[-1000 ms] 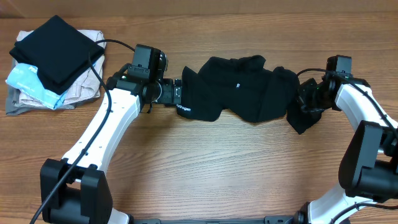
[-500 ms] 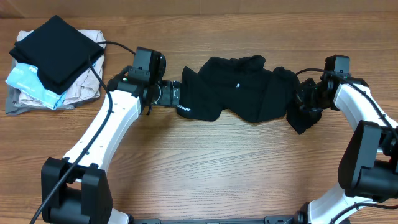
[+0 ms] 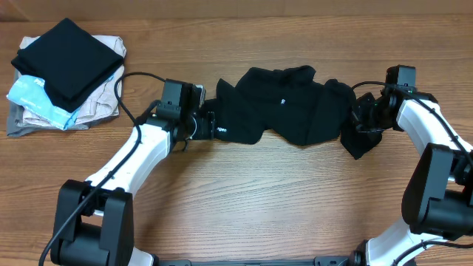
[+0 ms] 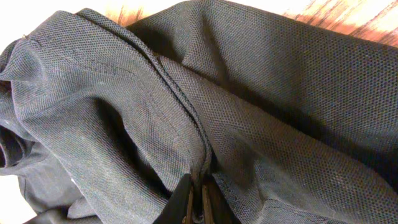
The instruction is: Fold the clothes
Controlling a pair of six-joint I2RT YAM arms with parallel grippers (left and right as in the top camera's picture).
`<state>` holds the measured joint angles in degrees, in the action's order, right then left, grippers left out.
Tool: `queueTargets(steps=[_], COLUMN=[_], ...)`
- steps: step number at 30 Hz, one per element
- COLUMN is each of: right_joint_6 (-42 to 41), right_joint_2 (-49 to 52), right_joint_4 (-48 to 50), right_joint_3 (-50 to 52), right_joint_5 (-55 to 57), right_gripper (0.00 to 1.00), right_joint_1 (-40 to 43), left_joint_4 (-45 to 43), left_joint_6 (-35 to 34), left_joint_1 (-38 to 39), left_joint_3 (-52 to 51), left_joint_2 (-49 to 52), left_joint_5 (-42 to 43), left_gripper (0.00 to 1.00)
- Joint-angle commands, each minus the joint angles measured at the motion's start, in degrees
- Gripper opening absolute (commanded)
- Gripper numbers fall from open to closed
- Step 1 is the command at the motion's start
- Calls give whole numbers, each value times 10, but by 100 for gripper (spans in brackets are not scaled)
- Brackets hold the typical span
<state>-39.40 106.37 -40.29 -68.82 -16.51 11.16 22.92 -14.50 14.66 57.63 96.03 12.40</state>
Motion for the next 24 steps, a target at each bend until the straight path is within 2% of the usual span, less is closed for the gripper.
queueTargets(steps=[1, 2, 5, 13, 24], right_joint_6=[-1, -1, -1, -1, -1], right_joint_2=[-2, -2, -2, -2, -2], right_joint_4=[2, 2, 4, 6, 6], right_joint_3=[3, 3, 3, 3, 3], right_joint_5=[1, 2, 2, 2, 2], right_gripper=[4, 4, 4, 4, 5], right_joint_1=[-3, -3, -3, -3, -3], left_joint_4=[-36, -54, -93, -146, -163], left_joint_6=[8, 9, 14, 85, 77], left_joint_1=[4, 4, 5, 28, 29], left_joint_3=[-32, -42, -61, -69, -69], left_joint_2=[3, 3, 3, 3, 37], left_joint_5=[23, 25, 27, 37, 7], left_gripper=[57, 53, 52, 59, 62])
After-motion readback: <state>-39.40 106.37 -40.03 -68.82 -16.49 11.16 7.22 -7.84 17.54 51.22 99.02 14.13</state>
